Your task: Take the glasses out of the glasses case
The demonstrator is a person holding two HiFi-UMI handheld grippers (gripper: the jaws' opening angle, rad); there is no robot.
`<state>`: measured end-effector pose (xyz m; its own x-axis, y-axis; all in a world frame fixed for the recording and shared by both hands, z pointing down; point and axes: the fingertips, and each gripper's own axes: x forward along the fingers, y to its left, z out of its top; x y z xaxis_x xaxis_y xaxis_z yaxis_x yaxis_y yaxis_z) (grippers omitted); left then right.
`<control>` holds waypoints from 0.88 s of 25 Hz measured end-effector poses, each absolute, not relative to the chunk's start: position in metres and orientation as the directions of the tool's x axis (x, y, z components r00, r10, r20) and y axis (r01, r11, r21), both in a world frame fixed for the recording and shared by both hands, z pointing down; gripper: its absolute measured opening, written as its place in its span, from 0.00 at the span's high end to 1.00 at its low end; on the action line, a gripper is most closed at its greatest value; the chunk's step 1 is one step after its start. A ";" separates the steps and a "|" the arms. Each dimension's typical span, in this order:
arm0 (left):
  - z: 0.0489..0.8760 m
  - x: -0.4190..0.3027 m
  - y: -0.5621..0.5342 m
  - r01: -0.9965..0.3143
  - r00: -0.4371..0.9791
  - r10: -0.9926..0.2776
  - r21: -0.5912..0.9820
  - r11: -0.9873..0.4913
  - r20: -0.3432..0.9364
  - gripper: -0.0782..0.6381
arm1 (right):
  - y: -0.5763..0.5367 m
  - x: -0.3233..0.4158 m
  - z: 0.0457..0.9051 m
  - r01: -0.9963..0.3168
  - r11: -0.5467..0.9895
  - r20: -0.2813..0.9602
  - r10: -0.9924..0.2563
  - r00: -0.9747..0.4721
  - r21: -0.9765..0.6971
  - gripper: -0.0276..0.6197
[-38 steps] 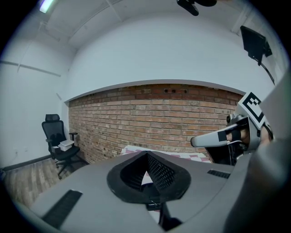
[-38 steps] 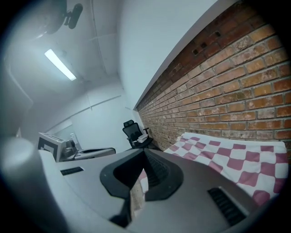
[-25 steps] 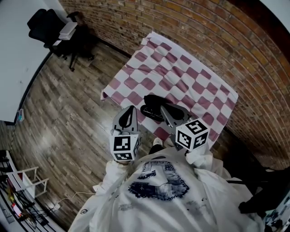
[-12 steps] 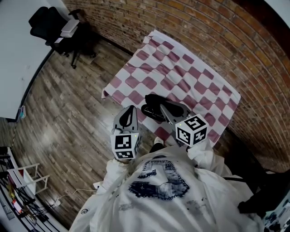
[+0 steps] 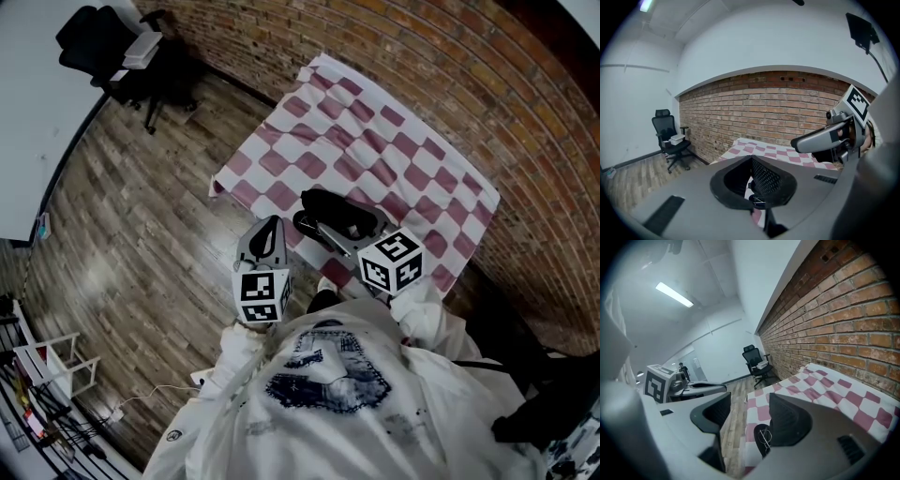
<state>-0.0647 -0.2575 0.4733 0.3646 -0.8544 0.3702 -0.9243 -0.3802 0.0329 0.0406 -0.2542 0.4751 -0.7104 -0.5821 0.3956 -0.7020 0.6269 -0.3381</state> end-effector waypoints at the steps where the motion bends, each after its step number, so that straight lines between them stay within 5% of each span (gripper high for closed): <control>1: 0.474 -0.064 -0.258 -0.924 0.365 -0.854 0.034 -0.381 0.371 0.88 | -0.254 0.039 0.478 -0.698 0.633 0.404 -0.573 -0.713 -0.336 0.57; 7: 0.481 -0.067 -0.260 -0.928 0.356 -0.854 0.039 -0.370 0.379 0.88 | -0.257 0.035 0.501 -0.678 0.661 0.462 -0.516 -0.722 -0.321 0.48; 22: 0.506 -0.070 -0.268 -0.936 0.332 -0.841 0.036 -0.351 0.428 0.88 | -0.265 0.034 0.591 -0.615 0.761 0.653 -0.359 -0.667 -0.209 0.48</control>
